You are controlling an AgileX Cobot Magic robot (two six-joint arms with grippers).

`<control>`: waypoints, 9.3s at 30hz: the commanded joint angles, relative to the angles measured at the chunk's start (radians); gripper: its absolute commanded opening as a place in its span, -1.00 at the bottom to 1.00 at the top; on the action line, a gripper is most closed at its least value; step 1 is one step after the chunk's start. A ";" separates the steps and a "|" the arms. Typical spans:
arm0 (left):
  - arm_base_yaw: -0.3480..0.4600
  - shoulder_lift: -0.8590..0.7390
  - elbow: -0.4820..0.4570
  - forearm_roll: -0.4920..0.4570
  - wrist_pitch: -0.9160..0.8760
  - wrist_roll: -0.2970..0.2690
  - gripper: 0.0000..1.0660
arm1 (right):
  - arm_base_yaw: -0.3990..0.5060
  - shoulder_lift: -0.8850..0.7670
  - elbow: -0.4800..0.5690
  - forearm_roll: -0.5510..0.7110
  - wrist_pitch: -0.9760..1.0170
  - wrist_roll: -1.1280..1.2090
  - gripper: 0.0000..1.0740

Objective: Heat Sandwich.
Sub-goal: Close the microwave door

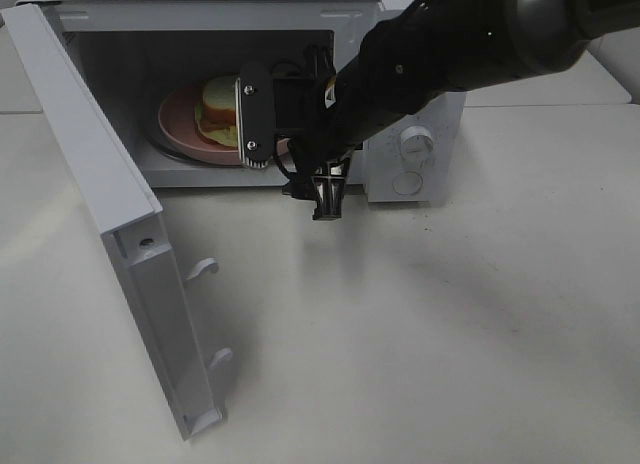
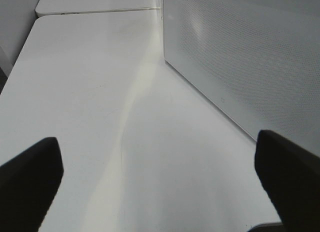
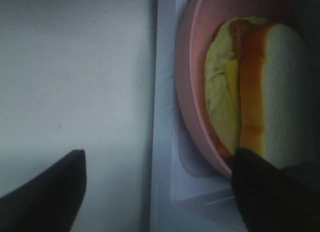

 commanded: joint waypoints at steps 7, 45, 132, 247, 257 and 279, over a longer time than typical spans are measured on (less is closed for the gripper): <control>-0.006 -0.023 0.003 -0.008 -0.013 0.000 0.90 | -0.001 -0.151 0.157 -0.005 -0.017 0.011 0.42; -0.006 -0.023 0.003 -0.008 -0.013 0.000 0.90 | -0.001 -0.850 0.552 -0.002 0.520 0.724 0.42; -0.006 -0.022 0.003 -0.009 -0.013 0.000 0.90 | -0.618 -2.000 0.789 0.029 0.875 1.042 0.42; -0.389 1.409 0.267 0.238 -1.982 -0.185 -0.99 | -0.618 -2.000 0.789 0.026 0.875 1.048 0.42; -0.579 1.534 0.236 -0.014 -2.057 -0.123 -0.99 | -0.618 -2.000 0.789 0.026 0.875 1.048 0.42; -0.794 1.768 -0.135 -0.259 -1.983 0.030 -0.99 | -0.618 -2.000 0.789 0.025 0.875 1.049 0.42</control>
